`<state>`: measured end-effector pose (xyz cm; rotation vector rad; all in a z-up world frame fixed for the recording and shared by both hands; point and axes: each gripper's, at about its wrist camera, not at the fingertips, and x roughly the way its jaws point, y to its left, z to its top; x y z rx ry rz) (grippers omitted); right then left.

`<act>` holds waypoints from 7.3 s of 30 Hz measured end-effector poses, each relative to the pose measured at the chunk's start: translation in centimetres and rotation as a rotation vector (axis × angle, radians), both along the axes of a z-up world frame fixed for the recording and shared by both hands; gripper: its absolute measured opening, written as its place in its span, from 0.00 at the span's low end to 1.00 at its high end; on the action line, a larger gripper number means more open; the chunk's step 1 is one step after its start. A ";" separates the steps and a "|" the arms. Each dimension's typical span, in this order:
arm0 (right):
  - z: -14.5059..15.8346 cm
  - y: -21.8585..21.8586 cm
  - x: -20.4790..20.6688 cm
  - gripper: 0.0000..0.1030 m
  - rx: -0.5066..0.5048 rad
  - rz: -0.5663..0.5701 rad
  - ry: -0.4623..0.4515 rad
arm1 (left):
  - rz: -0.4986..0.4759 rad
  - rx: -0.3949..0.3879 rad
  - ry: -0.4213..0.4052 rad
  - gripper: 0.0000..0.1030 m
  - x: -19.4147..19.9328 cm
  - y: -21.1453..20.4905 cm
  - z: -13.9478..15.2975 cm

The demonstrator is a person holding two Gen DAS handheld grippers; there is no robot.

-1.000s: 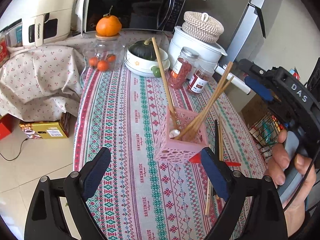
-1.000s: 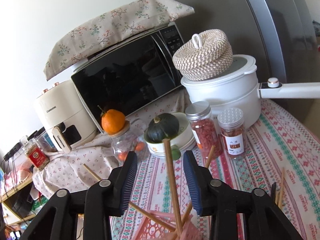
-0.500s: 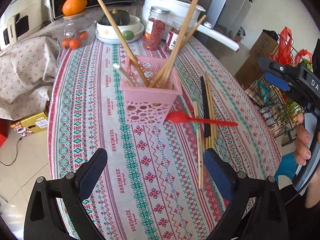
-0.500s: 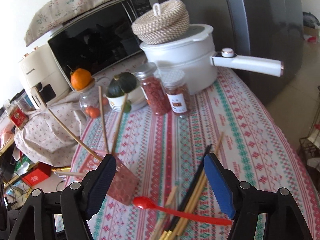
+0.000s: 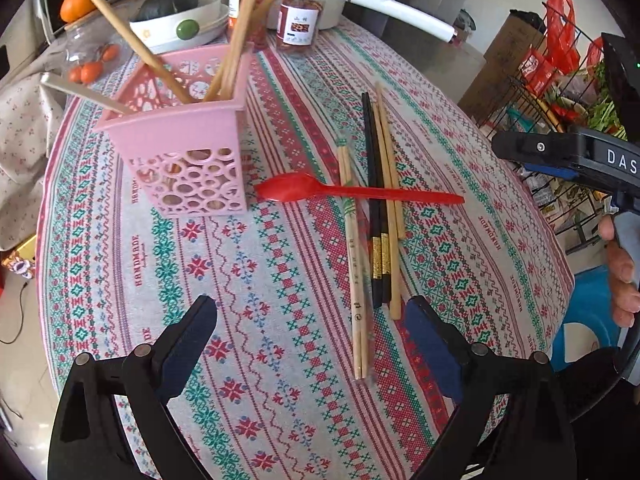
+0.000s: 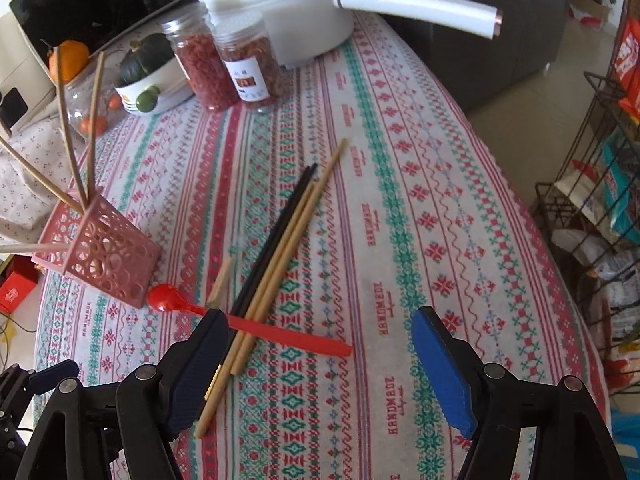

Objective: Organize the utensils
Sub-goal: 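Move both tools down toward the red spoon and chopstick pile, then close the left tool on the red plastic spoon handle, then grasp a wooden chopstick with the right tool while the left holds the red spoon, then release the red spoon into the pink basket with the left tool while the right carries the chopstick, then lower the wooden chopstick into the pink basket and open the right tool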

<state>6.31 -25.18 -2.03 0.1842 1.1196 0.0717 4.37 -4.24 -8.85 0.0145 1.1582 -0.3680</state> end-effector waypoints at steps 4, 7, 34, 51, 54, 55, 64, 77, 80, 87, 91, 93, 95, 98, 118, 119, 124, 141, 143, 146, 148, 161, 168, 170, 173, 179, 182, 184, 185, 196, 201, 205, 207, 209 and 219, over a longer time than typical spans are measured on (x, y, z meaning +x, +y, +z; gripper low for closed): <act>-1.4 -1.3 0.1 0.78 0.077 -0.040 0.069 | -0.026 -0.048 0.048 0.53 1.1 -1.2 -1.6; -1.8 -1.3 0.0 0.78 0.081 -0.038 0.086 | -0.050 -0.059 0.070 0.38 1.7 -2.2 -2.5; -7.9 -2.3 2.7 0.49 0.112 0.015 0.245 | -0.126 0.018 0.056 0.08 3.1 -3.2 -2.8; -6.4 0.6 1.6 0.48 0.168 0.040 0.245 | -0.293 0.068 0.185 0.13 -3.6 1.8 -1.2; -6.1 1.7 1.4 0.49 0.174 0.057 0.238 | -0.285 0.062 0.126 0.28 -3.1 1.5 -0.4; -6.0 1.8 1.4 0.49 0.175 0.058 0.235 | -0.283 0.061 0.106 0.32 -2.5 1.1 -0.2; -5.8 -0.2 0.5 0.49 0.161 0.011 0.229 | -0.193 0.095 0.025 0.32 2.8 -1.4 -1.8; -4.9 0.3 -0.5 0.49 0.140 0.056 0.217 | -0.114 0.160 -0.005 0.12 5.0 -3.1 -3.5; -4.8 1.6 -0.8 0.49 0.136 0.085 0.213 | -0.100 0.132 -0.017 0.12 4.1 -2.0 -2.4; -5.1 6.1 -2.0 0.48 0.180 0.194 0.234 | -0.087 0.066 -0.053 0.12 0.7 2.7 0.8; -6.1 9.5 -2.6 0.44 0.238 0.272 0.292 | -0.070 0.042 -0.055 0.12 -0.8 5.0 1.8; -7.0 11.1 -2.7 0.43 0.235 0.296 0.325 | -0.057 0.031 -0.056 0.12 -1.3 6.1 2.3; -7.7 12.4 -2.7 0.43 0.202 0.307 0.345 | -0.042 0.018 -0.058 0.12 -1.7 6.9 2.5; -8.0 13.8 -2.6 0.43 0.123 0.307 0.327 | -0.026 0.005 -0.064 0.12 -2.1 8.1 2.9; -5.0 19.7 -3.1 0.05 0.035 0.371 0.048 | 0.098 -0.073 -0.215 0.12 -3.5 12.4 7.5; -3.9 19.3 -3.2 0.05 0.048 0.362 0.006 | 0.108 -0.077 -0.250 0.12 -3.7 12.7 8.4; 2.0 16.8 -3.9 0.05 0.132 0.289 -0.225 | 0.160 -0.150 -0.477 0.12 -5.5 13.7 13.7; 8.2 10.5 -1.9 0.05 0.226 0.120 -0.480 | 0.261 -0.212 -0.973 0.12 -0.4 6.1 17.3; 8.2 10.0 -1.7 0.05 0.217 0.116 -0.492 | 0.296 -0.207 -0.982 0.12 1.1 5.8 16.8; 8.4 9.0 -1.4 0.05 0.208 0.110 -0.517 | 0.343 -0.190 -0.990 0.12 3.0 5.6 15.8; 8.4 8.2 -0.9 0.05 0.212 0.099 -0.517 | 0.376 -0.182 -0.987 0.12 4.1 5.6 15.0; 8.8 6.8 0.4 0.05 0.245 0.072 -0.545 | 0.370 -0.111 -0.914 0.17 5.3 4.7 12.3; 9.9 7.7 0.0 0.05 0.270 0.061 -0.594 | 0.332 -0.155 -0.743 0.35 2.9 6.6 14.8; 10.3 8.1 -0.2 0.05 0.278 0.052 -0.617 | 0.334 -0.153 -0.690 0.39 1.7 7.7 15.3; 11.0 9.1 -0.3 0.05 0.267 0.039 -0.669 | 0.350 -0.125 -0.621 0.55 0.4 9.8 15.7; 12.5 11.5 0.5 0.05 0.266 0.007 -0.775 | 0.332 -0.095 -0.438 0.71 0.4 13.2 13.8; 12.8 12.6 1.6 0.05 0.279 -0.030 -0.814 | 0.327 -0.082 -0.354 0.72 0.7 14.9 12.2; 12.7 13.4 2.1 0.05 0.276 -0.056 -0.847 | 0.338 -0.086 -0.306 0.72 1.0 16.1 11.3; 12.5 13.8 2.2 0.05 0.262 -0.071 -0.870 | 0.342 -0.088 -0.292 0.72 1.0 16.6 10.9; 9.7 18.6 3.3 0.07 0.115 -0.168 -1.035 | 0.317 -0.089 -0.242 0.72 1.7 17.8 9.8; 8.3 19.2 4.1 0.10 0.151 -0.165 -0.972 | 0.324 -0.082 -0.218 0.73 2.3 17.9 9.2; 7.3 19.0 4.4 0.12 0.182 -0.134 -0.903 | 0.320 -0.078 -0.206 0.73 2.4 17.7 8.9; 7.1 18.5 4.5 0.14 0.206 -0.122 -0.867 | 0.312 -0.074 -0.202 0.73 2.4 17.4 8.8; 7.4 17.9 4.3 0.25 0.228 -0.108 -0.849 | 0.306 -0.069 -0.196 0.73 2.5 17.2 8.7; 11.2 15.1 1.9 0.45 0.200 -0.030 -0.832 | 0.268 -0.040 -0.180 0.83 1.9 15.7 8.0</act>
